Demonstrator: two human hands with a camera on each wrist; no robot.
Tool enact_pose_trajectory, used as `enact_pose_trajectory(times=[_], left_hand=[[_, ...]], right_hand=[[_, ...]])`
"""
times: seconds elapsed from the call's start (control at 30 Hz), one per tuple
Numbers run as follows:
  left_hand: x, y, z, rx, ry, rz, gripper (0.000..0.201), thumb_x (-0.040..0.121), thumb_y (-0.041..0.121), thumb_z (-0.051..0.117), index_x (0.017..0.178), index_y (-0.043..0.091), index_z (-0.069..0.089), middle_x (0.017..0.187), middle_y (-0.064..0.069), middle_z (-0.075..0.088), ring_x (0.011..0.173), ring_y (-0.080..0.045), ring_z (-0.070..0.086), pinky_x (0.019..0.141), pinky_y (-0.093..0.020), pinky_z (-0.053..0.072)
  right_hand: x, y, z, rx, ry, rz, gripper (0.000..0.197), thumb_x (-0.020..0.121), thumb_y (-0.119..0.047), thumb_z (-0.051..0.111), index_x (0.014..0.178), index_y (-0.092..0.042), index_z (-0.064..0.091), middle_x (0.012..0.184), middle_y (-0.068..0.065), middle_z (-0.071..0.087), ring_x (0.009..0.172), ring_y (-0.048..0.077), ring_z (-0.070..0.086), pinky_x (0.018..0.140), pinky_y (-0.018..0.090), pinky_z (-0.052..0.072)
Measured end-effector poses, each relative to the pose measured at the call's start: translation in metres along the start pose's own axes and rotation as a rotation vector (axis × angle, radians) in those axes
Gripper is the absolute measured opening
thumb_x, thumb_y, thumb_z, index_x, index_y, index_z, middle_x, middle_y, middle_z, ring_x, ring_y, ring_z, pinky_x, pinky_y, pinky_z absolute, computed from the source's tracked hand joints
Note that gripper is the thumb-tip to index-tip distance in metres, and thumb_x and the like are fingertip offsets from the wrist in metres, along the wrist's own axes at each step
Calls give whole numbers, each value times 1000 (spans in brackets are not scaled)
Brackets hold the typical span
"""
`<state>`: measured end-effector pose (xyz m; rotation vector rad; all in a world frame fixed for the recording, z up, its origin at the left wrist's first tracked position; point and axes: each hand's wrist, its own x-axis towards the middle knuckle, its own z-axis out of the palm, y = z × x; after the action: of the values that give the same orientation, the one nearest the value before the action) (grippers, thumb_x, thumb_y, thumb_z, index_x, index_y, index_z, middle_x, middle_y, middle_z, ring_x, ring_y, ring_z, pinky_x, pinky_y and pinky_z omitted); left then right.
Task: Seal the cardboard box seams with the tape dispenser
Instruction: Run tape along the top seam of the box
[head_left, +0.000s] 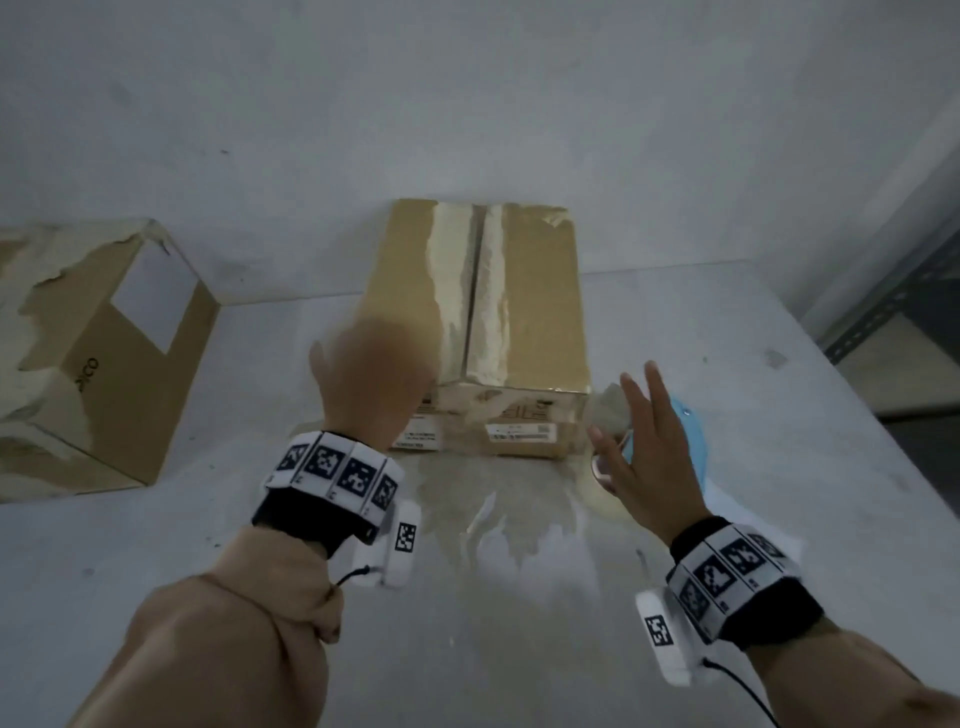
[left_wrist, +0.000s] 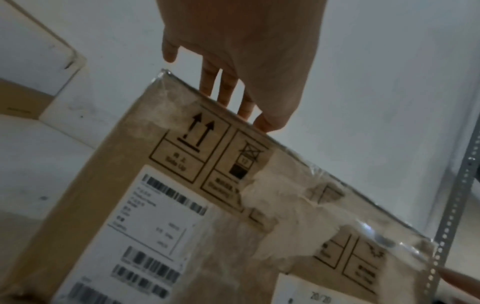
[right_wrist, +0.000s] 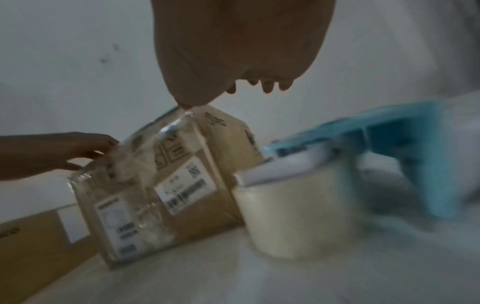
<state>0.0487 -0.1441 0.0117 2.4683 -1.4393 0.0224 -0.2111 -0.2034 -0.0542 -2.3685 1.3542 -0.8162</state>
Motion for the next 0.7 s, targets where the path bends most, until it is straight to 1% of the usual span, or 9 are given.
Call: enact_pose_trajectory(times=[0.1,0.2,0.27,0.3,0.37,0.47,0.57,0.6,0.7], left_hand=[[2,0,13,55,-71,49,42,97,31,29,138,24,33,153,-3,20,142,-25,13,112,-59,6],[-1,2,19,102,-61,41,52,95,41,17,143,26,28,154,-5,19,142,-28,13,111,-60,8],[-2,4,19,93,-84,18,57,94,53,21,144,28,24,155,-4,17,143,-28,10,112,-58,7],[-2,5,19,85,-94,5,60,92,57,25,145,29,22,156,-3,15,144,-28,9,112,-56,7],[-2,5,17,82,-102,-11,64,89,61,29,145,31,21,156,-1,14,144,-26,8,113,-54,9],[-3,7,15,89,-95,-17,65,88,62,31,144,31,23,156,-1,14,143,-25,10,111,-51,16],[-5,9,11,105,-117,-29,65,87,63,30,144,31,23,155,-1,15,142,-25,11,109,-50,20],[-6,9,9,111,-124,-30,65,87,64,30,143,31,24,154,-1,16,142,-25,13,107,-50,22],[-13,10,3,97,-128,-39,63,84,67,33,137,31,32,147,-1,25,134,-28,22,100,-49,29]], right_hand=[[-24,34,-3,-146,-16,102,76,87,-67,17,132,-7,33,146,29,26,130,43,33,101,54,35],[-44,62,-6,-261,-60,274,94,79,-77,17,136,-4,30,143,31,30,129,46,33,102,56,32],[-53,72,-9,-295,-112,362,101,74,-79,29,138,-1,31,129,32,47,116,46,47,94,53,40],[-55,77,-9,-303,-143,361,101,73,-78,34,137,-1,32,113,30,57,101,45,56,84,51,45],[-56,81,-10,-324,-179,296,97,73,-77,36,136,-3,38,84,25,63,72,40,61,66,44,48],[-50,86,-14,-336,-224,262,94,71,-79,35,136,-10,39,79,21,63,68,38,60,60,38,43],[-51,88,-23,-312,-200,183,86,75,-80,25,129,-15,40,68,20,64,56,35,60,50,35,46],[-51,87,-28,-265,-191,205,87,75,-80,24,131,-15,40,74,21,66,60,37,63,52,38,50],[-45,78,-44,-152,-144,290,100,66,-82,24,138,-14,36,118,19,61,96,39,62,77,47,52]])
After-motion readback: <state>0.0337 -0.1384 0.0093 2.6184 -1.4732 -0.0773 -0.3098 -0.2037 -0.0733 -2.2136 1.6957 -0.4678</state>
